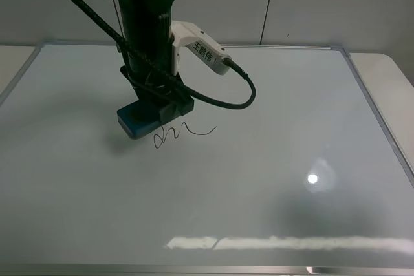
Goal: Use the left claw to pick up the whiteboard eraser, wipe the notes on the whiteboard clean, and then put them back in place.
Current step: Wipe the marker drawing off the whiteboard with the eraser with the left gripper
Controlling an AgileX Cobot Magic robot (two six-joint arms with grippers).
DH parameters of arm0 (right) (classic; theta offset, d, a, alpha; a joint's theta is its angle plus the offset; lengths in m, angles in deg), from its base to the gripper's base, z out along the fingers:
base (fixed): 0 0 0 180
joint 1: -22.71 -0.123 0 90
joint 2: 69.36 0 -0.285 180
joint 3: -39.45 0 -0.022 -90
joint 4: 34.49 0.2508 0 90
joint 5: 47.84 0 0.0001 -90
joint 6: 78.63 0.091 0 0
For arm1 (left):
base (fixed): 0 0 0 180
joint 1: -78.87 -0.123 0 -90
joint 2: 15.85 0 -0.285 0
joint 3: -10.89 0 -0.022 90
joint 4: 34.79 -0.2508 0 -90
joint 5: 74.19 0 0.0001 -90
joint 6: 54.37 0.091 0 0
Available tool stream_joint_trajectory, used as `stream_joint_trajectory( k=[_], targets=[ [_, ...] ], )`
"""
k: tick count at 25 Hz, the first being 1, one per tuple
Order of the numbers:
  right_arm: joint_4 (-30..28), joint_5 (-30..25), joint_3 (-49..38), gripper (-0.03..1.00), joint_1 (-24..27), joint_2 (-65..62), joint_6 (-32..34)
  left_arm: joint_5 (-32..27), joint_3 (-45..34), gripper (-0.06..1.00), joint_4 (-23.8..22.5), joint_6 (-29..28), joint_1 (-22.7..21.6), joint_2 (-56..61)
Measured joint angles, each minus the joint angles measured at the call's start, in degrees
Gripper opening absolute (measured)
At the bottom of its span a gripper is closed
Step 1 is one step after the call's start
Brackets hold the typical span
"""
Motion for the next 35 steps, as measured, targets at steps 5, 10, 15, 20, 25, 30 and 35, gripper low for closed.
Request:
stream_joint_trajectory(
  k=[5, 10, 15, 20, 25, 30, 35],
  targets=[
    [0.0, 0.0, 0.0, 0.99, 0.0, 0.0, 0.0, 1.8, 1.5, 0.56, -1.4, 5.1, -0.2, -4.4],
    [0.0, 0.0, 0.0, 0.99, 0.0, 0.0, 0.0, 6.1, 1.6, 0.56, -1.6, 10.3, -2.1, -7.1],
    [0.0, 0.0, 0.0, 0.99, 0.0, 0.0, 0.0, 9.4, 1.6, 0.56, -1.7, 14.7, -6.1, -8.1],
    [0.0, 0.0, 0.0, 0.99, 0.0, 0.0, 0.0, 12.4, 1.6, 0.56, -1.6, 17.2, -9.6, -8.6],
    [0.0, 0.0, 0.0, 0.99, 0.0, 0.0, 0.0, 14.6, 1.6, 0.56, 0.3, 18.9, -13.2, -10.4],
    [0.0, 0.0, 0.0, 0.99, 0.0, 0.0, 0.0, 15.3, 1.5, 0.56, 3.1, 19.7, -14.4, -13.1],
    [0.0, 0.0, 0.0, 0.99, 0.0, 0.0, 0.0, 16.5, 1.5, 0.56, 4.9, 19.8, -14.0, -13.2]
  ],
)
